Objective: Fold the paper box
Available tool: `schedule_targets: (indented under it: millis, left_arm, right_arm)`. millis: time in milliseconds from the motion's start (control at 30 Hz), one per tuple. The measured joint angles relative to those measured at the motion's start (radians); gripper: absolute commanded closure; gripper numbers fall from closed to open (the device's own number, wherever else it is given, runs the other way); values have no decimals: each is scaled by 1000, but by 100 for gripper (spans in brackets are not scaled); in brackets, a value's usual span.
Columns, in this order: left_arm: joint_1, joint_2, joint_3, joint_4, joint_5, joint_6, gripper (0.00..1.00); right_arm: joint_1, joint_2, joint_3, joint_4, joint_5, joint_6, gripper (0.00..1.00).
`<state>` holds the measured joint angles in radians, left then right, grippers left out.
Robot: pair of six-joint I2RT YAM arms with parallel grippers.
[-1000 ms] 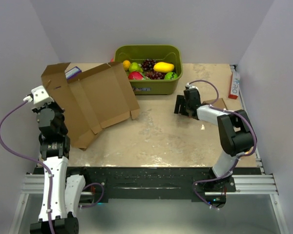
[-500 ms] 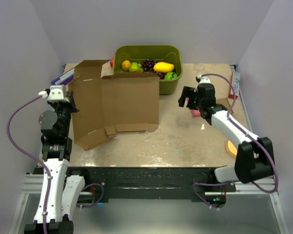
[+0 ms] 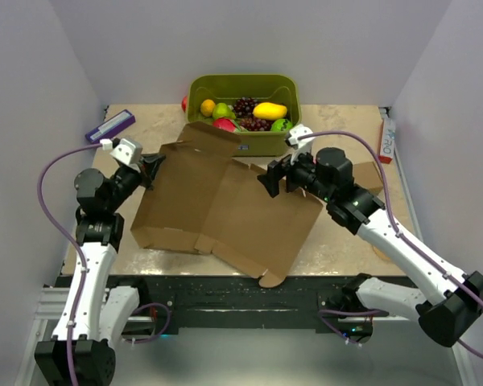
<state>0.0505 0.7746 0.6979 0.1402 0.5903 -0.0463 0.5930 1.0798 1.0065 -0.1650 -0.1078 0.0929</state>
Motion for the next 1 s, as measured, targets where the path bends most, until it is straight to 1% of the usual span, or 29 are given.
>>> schedule_targets:
  millis: [133, 233, 333, 433, 567, 767, 967, 1000]
  left_arm:
    - [-13, 13, 0, 1, 64, -3, 100]
    - [-18, 29, 0, 3, 104, -3, 100]
    - [-19, 54, 0, 6, 132, -4, 100]
    - [-19, 71, 0, 10, 152, -5, 100]
    - [-21, 74, 0, 11, 175, -6, 100]
    - [-24, 74, 0, 14, 193, -10, 100]
    - [-34, 76, 0, 16, 229, -18, 100]
    - [-34, 76, 0, 17, 234, -19, 100]
  right_arm:
    - [69, 23, 5, -1, 49, -61, 8]
    - [80, 36, 13, -4, 69, -83, 7]
    - [82, 58, 71, -10, 68, -105, 9]
    - [91, 99, 167, -11, 60, -133, 11]
    - [127, 166, 249, 0, 65, -179, 11]
    - [168, 248, 256, -2, 66, -234, 11]
    - [173, 337, 304, -3, 66, -275, 11]
    - [173, 344, 310, -2, 67, -279, 12]
